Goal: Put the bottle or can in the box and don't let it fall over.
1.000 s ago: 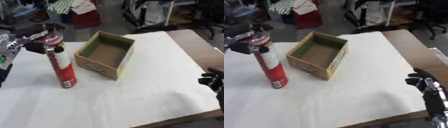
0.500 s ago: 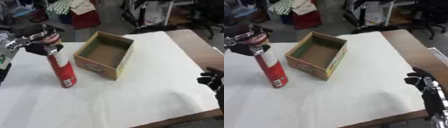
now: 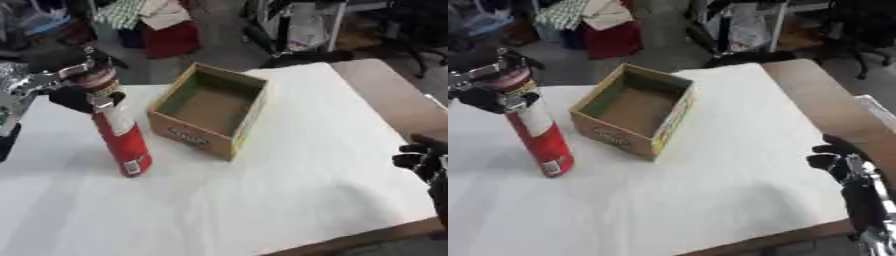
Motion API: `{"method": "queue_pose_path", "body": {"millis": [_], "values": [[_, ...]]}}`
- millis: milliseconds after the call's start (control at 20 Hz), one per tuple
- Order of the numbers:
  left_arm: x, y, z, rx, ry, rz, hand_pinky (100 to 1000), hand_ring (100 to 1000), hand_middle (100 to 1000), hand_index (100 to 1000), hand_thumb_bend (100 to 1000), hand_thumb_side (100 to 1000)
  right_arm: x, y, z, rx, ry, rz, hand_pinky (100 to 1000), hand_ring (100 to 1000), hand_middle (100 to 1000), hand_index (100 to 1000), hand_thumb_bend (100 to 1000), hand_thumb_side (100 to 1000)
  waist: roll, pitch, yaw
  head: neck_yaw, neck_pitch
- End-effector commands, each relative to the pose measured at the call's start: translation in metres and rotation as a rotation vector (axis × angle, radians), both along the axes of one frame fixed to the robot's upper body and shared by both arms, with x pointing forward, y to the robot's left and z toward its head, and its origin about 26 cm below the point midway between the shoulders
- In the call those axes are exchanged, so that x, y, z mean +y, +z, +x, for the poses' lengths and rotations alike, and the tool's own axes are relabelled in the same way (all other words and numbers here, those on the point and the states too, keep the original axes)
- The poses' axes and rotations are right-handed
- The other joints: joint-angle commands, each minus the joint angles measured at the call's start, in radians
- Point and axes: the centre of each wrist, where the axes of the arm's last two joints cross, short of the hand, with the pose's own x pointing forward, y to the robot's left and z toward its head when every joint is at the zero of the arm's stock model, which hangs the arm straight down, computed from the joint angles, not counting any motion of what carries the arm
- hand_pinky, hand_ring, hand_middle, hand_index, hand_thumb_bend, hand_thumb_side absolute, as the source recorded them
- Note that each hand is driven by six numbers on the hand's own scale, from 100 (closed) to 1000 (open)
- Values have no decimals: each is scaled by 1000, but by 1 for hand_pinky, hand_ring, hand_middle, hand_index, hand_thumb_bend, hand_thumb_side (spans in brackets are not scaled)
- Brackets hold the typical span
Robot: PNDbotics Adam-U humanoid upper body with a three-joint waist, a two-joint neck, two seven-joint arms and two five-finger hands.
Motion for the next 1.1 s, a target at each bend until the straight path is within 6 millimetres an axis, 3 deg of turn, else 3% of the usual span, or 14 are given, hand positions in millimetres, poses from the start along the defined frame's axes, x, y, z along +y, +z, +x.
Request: {"method": "queue_pose_path", "body": {"millis": [50, 300, 550, 800, 1100], "values": [[10, 31, -5, -70, 16, -6, 196, 264, 387, 710, 100, 385, -2, 7, 2, -21, 3, -15, 727, 659, 644, 817, 100, 847, -3, -8, 2, -3, -9], [11, 75, -15, -204, 20, -60, 190, 257, 382, 707, 100, 361, -3, 7, 1, -19, -1, -17, 727, 659, 643, 817, 100, 846, -1, -13, 3, -5, -9], [1, 102, -21, -314, 6, -151, 181, 256, 376, 703, 100, 332, -3, 6, 1, -17, 1, -17, 728, 658, 643, 818, 100, 847, 0, -15, 1, -4, -16], [-20, 104, -18, -408, -20, -242, 180, 256, 362, 700, 100, 327, -1, 6, 2, -15, 15, -17, 727, 658, 643, 818, 100, 847, -1, -16, -12, 5, -22], [-51, 76, -1, -439, -38, -306, 178, 255, 366, 702, 100, 341, 7, 12, 9, -37, 55, -13, 728, 659, 644, 818, 100, 844, -1, -4, -61, 32, -32]]}}
